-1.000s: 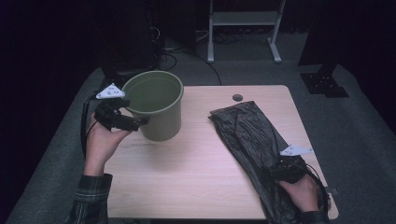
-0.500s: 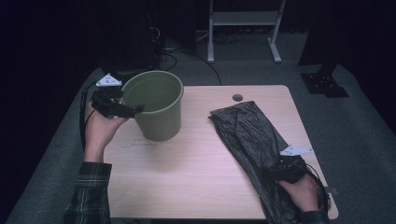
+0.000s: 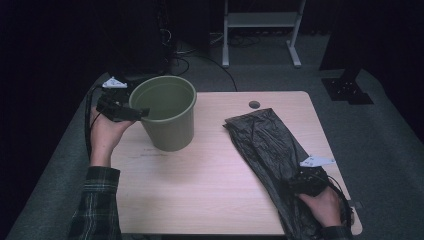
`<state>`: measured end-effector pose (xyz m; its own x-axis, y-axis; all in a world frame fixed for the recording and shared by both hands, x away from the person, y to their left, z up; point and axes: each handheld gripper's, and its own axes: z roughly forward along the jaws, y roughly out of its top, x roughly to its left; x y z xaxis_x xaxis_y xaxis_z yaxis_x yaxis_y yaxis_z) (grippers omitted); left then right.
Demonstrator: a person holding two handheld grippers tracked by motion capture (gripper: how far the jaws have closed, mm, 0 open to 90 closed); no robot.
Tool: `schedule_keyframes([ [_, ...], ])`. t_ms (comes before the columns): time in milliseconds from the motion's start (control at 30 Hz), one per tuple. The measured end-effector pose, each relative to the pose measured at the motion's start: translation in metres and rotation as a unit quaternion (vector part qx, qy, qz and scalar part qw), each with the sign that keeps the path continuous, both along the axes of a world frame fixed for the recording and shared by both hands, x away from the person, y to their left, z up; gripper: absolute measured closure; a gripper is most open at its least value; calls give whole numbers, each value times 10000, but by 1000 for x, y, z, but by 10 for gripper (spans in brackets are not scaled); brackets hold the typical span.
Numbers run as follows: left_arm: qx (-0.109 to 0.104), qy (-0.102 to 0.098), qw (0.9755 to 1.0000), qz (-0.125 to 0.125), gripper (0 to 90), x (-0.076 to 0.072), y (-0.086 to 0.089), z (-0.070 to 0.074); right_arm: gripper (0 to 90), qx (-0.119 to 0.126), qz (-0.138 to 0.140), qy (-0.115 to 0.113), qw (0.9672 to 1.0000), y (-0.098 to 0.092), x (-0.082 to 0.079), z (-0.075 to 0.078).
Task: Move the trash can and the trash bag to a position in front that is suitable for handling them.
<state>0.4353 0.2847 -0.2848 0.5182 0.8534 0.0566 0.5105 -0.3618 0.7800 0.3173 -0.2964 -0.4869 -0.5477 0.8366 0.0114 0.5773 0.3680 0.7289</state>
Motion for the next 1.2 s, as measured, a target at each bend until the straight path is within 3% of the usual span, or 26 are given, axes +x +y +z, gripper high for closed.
schedule_keyframes([
  [400,28,296,9996,-33,0,11,2,-13,105,-2,1,-1,10000,0,0,0],
  [533,-113,267,9996,2,0,12,2,-17,105,1,0,-6,10000,0,0,0],
  [1000,-140,413,9990,49,0,19,3,-21,105,-6,4,-2,10000,0,0,0],
  [1200,-151,445,9989,-59,0,19,-1,-22,105,-5,5,-2,10000,0,0,0],
])
